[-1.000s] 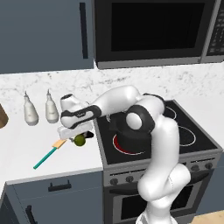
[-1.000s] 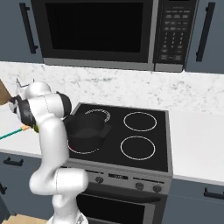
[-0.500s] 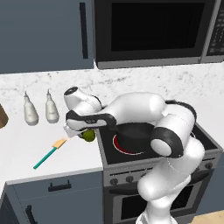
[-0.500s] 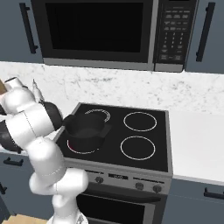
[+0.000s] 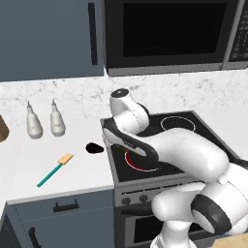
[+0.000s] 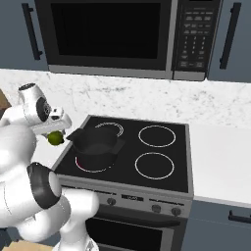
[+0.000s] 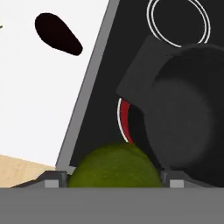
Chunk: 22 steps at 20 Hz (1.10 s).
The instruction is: Put the lime and avocado in the pot. Retrieve the spatula and lightly stir the vegetables in the pot.
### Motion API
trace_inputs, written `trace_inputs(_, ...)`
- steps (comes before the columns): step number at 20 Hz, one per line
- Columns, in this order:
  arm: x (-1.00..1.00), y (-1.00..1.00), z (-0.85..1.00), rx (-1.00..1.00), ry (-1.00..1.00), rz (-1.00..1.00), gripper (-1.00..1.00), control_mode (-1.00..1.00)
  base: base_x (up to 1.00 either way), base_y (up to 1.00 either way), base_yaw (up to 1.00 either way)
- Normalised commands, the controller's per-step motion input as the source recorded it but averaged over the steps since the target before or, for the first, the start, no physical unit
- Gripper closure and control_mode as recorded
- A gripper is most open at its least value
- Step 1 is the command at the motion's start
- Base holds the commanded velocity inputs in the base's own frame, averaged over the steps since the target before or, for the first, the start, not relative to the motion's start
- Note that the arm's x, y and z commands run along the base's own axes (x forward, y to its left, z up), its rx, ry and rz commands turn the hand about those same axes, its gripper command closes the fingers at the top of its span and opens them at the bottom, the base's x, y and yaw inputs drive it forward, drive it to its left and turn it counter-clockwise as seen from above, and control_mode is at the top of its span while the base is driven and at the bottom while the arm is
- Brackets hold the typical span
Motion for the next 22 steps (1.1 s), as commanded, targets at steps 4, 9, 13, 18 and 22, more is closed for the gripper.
trace_inputs(4,0.01,-1.0,0.12,0.08,0.01,0.0,1.0,-1.0,0.0,0.0,0.0)
trace_inputs(9,0.42,-0.85,0.03,0.06,0.02,0.0,1.0,-1.0,0.0,0.0,0.0)
trace_inputs(13,0.73,-0.42,0.0,0.03,0.04,0.0,1.0,-1.0,0.0,0.0,0.0)
trace_inputs(18,0.58,-0.06,-0.36,0.0,0.13,0.0,1.0,-1.0,0.0,0.0,0.0)
trace_inputs(22,0.18,0.0,-0.24,0.0,0.03,0.0,-1.0,-1.0,0.0,0.0,0.0)
